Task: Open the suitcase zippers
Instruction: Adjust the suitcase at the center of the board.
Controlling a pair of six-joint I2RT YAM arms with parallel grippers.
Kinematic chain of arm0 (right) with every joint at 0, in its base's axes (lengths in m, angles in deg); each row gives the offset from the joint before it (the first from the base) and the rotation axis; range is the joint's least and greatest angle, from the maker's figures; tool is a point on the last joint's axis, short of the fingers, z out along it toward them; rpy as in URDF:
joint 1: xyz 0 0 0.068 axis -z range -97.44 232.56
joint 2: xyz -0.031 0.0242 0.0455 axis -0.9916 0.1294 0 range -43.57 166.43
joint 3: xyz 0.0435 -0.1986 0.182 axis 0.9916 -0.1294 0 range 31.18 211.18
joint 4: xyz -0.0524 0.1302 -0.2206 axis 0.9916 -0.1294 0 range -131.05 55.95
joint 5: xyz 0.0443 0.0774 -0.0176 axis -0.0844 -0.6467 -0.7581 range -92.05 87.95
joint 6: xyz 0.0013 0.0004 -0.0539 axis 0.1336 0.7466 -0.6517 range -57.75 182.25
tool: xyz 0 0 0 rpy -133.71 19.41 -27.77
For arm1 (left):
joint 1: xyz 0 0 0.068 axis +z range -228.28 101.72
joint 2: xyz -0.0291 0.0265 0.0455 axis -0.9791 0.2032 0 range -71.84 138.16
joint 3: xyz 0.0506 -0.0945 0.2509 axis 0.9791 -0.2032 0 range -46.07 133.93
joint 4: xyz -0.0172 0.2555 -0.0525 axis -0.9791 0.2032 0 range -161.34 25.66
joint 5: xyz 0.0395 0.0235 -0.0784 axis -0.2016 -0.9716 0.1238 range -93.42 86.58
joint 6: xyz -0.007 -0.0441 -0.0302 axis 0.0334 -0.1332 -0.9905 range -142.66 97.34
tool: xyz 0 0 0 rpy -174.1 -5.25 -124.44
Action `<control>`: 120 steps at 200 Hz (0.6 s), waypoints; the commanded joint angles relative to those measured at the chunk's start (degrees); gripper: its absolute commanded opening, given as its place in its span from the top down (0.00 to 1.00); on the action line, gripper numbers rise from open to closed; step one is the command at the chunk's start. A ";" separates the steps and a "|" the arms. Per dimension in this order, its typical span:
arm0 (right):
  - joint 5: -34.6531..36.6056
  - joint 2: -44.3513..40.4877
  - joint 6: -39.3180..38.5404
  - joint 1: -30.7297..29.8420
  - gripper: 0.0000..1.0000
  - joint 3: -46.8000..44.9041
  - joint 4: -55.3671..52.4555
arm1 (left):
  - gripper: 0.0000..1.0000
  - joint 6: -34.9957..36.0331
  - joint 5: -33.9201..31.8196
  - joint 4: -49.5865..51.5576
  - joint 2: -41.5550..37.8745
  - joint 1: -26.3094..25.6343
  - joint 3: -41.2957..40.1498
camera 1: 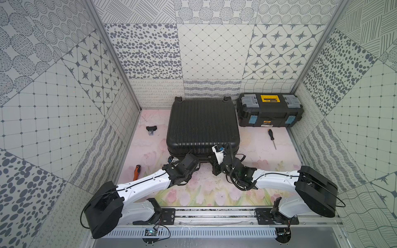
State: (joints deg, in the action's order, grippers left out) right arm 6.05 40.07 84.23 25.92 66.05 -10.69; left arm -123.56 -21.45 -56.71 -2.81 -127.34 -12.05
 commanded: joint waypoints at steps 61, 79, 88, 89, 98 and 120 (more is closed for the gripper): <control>-0.51 1.87 2.46 -0.33 1.00 0.99 5.52 | 0.47 -6.73 -7.70 -26.38 1.73 -1.76 -4.56; -0.24 1.97 2.52 -0.37 1.00 0.75 5.36 | 0.48 -6.18 -7.94 -24.70 0.08 -2.25 -3.95; -0.09 2.05 2.40 -0.33 1.00 0.72 5.33 | 0.48 -5.80 -8.32 -23.18 -0.99 -2.35 -3.60; -0.05 2.10 2.38 -0.32 1.00 0.72 5.31 | 0.48 -5.84 -8.38 -22.99 -1.09 -2.35 -3.52; 0.00 2.21 2.37 -0.31 1.00 0.70 5.38 | 0.48 -6.04 -8.75 -21.61 -2.00 -2.38 -3.35; -0.03 2.32 2.46 -0.36 1.00 0.81 5.37 | 0.49 -6.89 -8.87 -20.96 -3.17 -2.42 -4.16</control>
State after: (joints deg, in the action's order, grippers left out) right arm 6.57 41.42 85.89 26.03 66.05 -8.59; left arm -129.16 -25.47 -73.50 -3.92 -129.43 -16.18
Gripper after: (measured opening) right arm 0.050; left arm 0.517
